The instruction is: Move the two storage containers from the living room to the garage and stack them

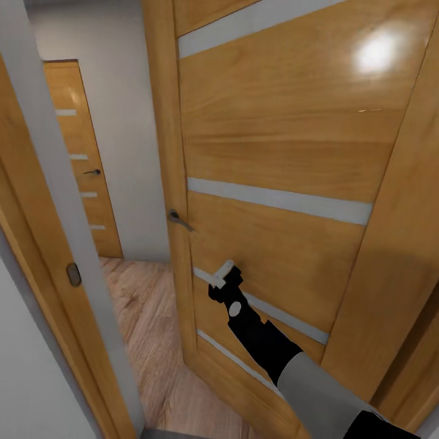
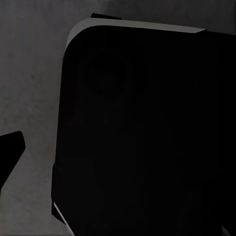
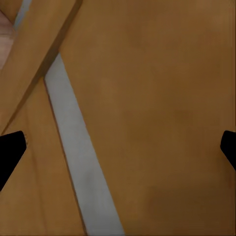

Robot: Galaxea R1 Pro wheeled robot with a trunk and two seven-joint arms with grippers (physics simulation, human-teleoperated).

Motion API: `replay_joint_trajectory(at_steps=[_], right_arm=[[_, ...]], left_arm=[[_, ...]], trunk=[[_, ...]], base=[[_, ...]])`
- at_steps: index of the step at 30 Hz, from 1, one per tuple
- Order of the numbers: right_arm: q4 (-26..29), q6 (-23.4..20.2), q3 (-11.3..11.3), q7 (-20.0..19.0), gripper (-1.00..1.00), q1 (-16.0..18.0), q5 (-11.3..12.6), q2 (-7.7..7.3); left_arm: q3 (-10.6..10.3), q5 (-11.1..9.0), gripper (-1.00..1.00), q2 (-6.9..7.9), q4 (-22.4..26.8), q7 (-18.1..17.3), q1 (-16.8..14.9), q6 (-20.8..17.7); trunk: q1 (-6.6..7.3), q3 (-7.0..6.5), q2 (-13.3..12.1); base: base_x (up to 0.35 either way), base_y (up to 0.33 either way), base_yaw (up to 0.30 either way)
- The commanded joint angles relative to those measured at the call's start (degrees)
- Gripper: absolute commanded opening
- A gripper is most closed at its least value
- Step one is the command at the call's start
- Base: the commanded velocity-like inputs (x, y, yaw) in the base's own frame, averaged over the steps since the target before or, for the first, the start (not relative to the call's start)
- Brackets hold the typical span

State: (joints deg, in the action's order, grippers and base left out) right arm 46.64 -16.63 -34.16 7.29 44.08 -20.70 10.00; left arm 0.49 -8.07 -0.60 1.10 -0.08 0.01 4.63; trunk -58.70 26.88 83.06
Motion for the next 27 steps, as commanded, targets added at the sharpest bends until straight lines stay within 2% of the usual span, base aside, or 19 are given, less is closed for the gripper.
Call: replay_joint_trajectory(at_steps=[1, 14, 19, 22, 27], right_arm=[[-1.9, -0.38, 0.02, 1.35, 1.0, 0.86, -0.65, 0.0], [-11.9, 0.67, 0.06, 7.3, 1.0, 6.35, -0.46, 0.0], [-13.14, -0.05, 0.12, 10.56, 1.0, 7.09, -0.35, 0.0], [-16.85, -0.21, 0.18, 13.18, 1.0, 9.15, -0.32, 0.0], [-19.12, 0.17, 1.71, 14.21, 1.0, 10.49, -0.16, 0.0]], left_arm=[[-0.02, -0.45, 1.0, -0.01, 0.05, -0.01, 0.03, 0.11], [-0.01, -0.45, 1.0, 0.01, 0.05, -0.01, 0.04, 0.11], [-0.01, -0.45, 1.0, 0.0, 0.04, -0.01, 0.02, 0.11], [-0.03, -0.45, 1.0, -0.01, 0.05, -0.01, 0.04, 0.11], [-0.05, -0.45, 1.0, 0.04, 0.03, -0.01, 0.02, 0.11]], trunk=[[-0.03, 0.05, 0.01], [-0.03, 0.05, 0.01], [-0.03, 0.05, 0.01], [-0.03, 0.05, 0.01], [-0.03, 0.05, 0.01]], base=[[0.223, 0.0, 0.0], [0.223, 0.0, 0.0], [0.223, 0.0, 0.0], [0.223, 0.0, 0.0], [0.214, 0.0, 0.0]])
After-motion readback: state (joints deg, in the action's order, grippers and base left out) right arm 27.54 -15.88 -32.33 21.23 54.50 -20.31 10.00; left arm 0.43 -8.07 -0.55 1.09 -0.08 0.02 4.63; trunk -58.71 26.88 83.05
